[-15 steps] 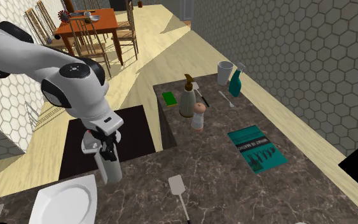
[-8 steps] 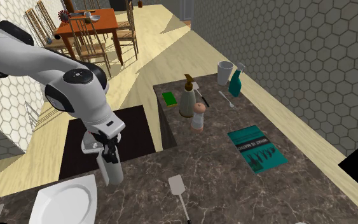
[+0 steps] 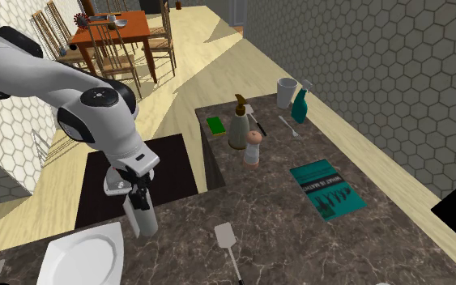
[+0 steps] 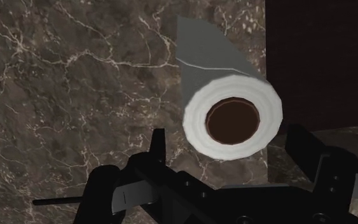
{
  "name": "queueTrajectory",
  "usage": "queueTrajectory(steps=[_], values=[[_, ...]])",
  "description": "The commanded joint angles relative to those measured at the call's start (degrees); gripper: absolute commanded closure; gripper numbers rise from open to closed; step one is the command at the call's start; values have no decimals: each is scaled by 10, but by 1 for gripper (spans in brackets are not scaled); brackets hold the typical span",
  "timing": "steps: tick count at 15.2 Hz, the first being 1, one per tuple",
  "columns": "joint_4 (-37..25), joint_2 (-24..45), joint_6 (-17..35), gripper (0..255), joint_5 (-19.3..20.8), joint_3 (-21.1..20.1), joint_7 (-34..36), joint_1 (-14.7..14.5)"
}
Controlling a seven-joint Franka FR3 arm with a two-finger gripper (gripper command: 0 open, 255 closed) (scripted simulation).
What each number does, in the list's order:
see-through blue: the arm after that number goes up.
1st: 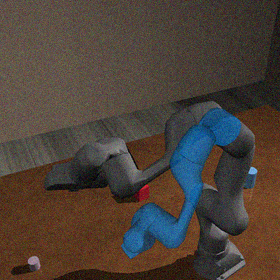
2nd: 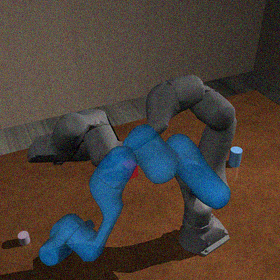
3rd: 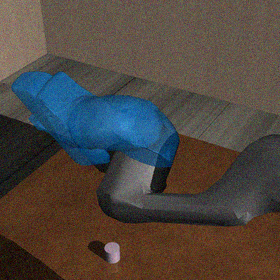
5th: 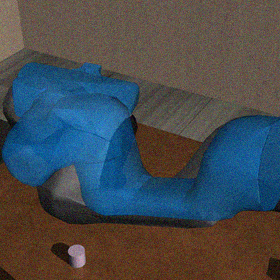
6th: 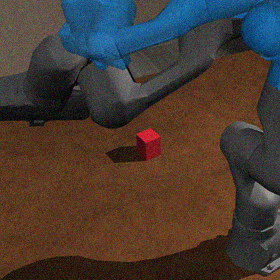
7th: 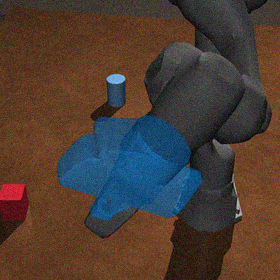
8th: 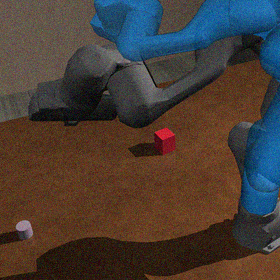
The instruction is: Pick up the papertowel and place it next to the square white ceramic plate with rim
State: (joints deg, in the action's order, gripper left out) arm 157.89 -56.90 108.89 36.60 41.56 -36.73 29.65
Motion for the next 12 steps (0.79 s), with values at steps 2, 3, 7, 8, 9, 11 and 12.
queueTrajectory(steps=[2, 3, 7, 8, 9, 11, 12], values=[[-28, -12, -41, 0, -22, -26, -4, -4], [-43, -17, -60, 0, -33, -38, -5, -6], [-55, -19, -75, 0, -41, -47, -7, -8], [-55, -19, -75, 0, -41, -47, -7, -8], [-55, -19, -75, 0, -41, -47, -7, -8], [-55, -19, -75, 0, -41, -47, -7, -8], [-55, -19, -75, 0, -41, -47, -7, -8]])
